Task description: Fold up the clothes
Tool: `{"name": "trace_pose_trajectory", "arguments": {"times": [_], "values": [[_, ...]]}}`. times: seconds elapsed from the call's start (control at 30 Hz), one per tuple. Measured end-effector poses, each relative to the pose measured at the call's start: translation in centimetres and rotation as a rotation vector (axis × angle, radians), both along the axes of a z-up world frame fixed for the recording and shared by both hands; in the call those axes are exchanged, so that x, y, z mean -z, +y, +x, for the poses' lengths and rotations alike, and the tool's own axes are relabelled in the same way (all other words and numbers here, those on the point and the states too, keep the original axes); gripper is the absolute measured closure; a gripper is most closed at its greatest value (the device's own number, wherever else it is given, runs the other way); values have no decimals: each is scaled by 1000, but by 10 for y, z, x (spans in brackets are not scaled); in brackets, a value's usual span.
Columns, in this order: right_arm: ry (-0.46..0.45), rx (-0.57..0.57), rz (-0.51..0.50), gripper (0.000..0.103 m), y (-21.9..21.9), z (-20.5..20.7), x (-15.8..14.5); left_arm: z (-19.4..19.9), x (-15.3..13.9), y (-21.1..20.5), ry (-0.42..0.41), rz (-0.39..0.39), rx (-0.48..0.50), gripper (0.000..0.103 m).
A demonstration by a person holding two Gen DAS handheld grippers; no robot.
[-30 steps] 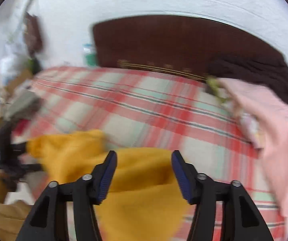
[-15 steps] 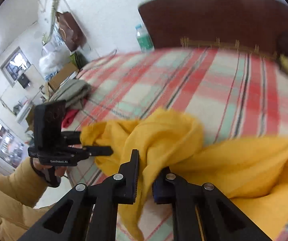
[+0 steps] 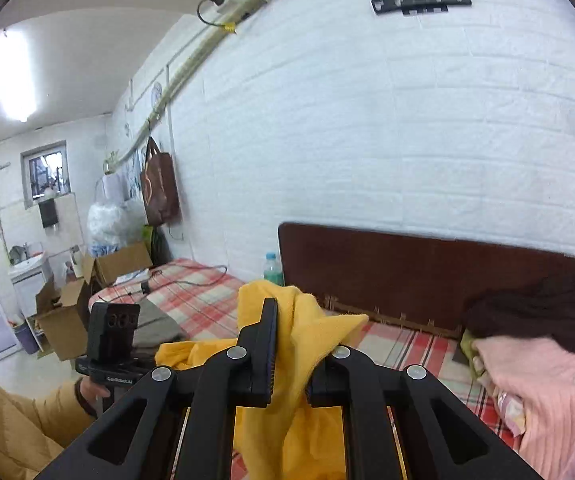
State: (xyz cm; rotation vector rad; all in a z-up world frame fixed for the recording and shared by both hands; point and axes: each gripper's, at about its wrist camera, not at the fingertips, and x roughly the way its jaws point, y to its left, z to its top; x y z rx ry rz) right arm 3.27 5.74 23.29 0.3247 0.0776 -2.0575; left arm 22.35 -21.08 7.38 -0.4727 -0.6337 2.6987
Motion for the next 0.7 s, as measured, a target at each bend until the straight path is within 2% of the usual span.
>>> {"name": "trace_pose_trajectory", "arguments": {"times": [0.13, 0.47, 0.6, 0.67, 0.7], "values": [[63, -39, -97, 94, 24, 26, -41, 36, -56, 1, 117, -55, -57, 77], [202, -141, -242, 94, 92, 98, -118, 131, -173, 25, 299, -272, -159, 77], [251, -128, -263, 94, 103, 104, -131, 144, -208, 24, 328, -394, -291, 82], [240, -119, -270, 95, 101, 91, -129, 136, -213, 15, 312, -409, -312, 82], [212, -115, -258, 95, 94, 77, -120, 124, -207, 7, 282, -387, -307, 82]]}}
